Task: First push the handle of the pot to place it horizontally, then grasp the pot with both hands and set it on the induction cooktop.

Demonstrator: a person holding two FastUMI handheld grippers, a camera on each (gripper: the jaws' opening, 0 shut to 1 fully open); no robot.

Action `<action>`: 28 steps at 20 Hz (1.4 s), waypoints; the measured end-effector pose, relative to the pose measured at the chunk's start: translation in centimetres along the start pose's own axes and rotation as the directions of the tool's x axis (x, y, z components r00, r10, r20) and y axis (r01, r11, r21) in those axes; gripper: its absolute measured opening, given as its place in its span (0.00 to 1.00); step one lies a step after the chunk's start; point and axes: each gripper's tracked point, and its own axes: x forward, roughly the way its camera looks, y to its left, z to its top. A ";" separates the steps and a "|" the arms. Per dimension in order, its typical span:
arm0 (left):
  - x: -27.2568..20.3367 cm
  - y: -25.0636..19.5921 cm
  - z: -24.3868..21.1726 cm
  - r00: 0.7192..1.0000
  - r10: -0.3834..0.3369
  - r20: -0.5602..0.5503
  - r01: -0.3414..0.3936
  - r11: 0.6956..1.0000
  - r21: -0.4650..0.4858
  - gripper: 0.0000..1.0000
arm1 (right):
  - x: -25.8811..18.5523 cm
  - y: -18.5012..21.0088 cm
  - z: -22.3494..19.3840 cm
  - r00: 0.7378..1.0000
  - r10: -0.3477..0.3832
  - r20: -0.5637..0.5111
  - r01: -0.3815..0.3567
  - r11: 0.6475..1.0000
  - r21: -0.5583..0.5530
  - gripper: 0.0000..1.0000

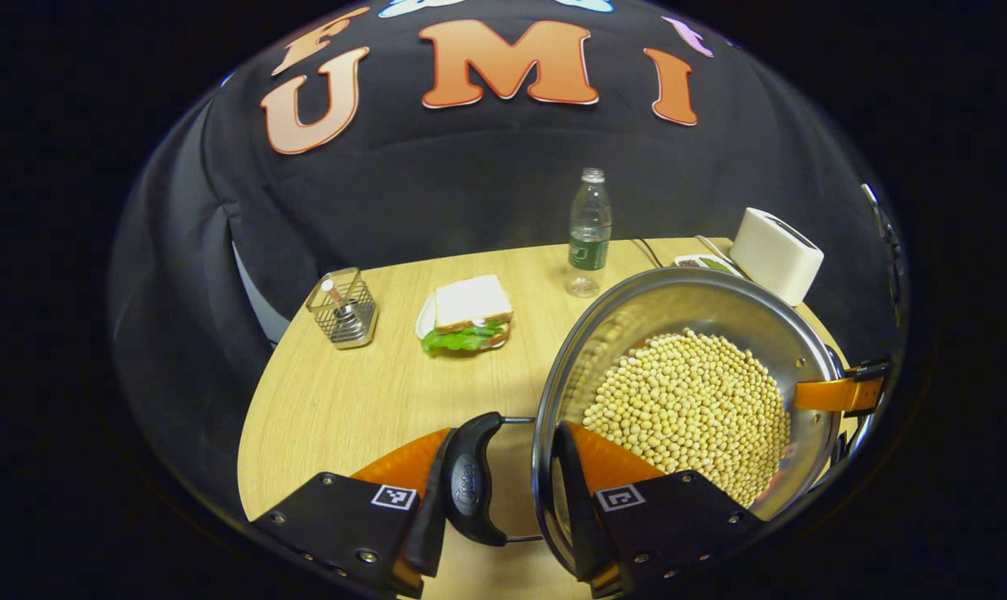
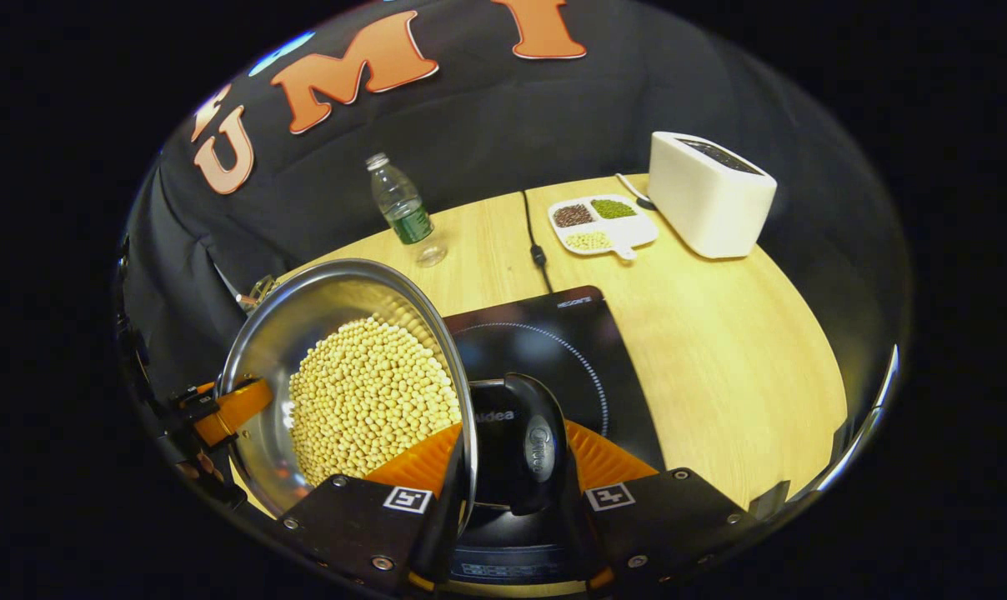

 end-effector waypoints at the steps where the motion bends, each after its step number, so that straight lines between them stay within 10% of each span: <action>1: 0.2 -0.8 0.2 1.000 -0.007 0.003 0.007 1.000 0.009 0.63 | 0.2 -0.9 0.3 1.000 -0.005 0.003 0.005 1.000 0.006 0.53; 28: 5.6 -8.4 -0.5 0.997 -0.058 -0.057 0.061 0.996 0.063 0.63 | 0.5 -5.9 2.1 0.998 -0.055 -0.019 0.056 0.997 0.058 0.52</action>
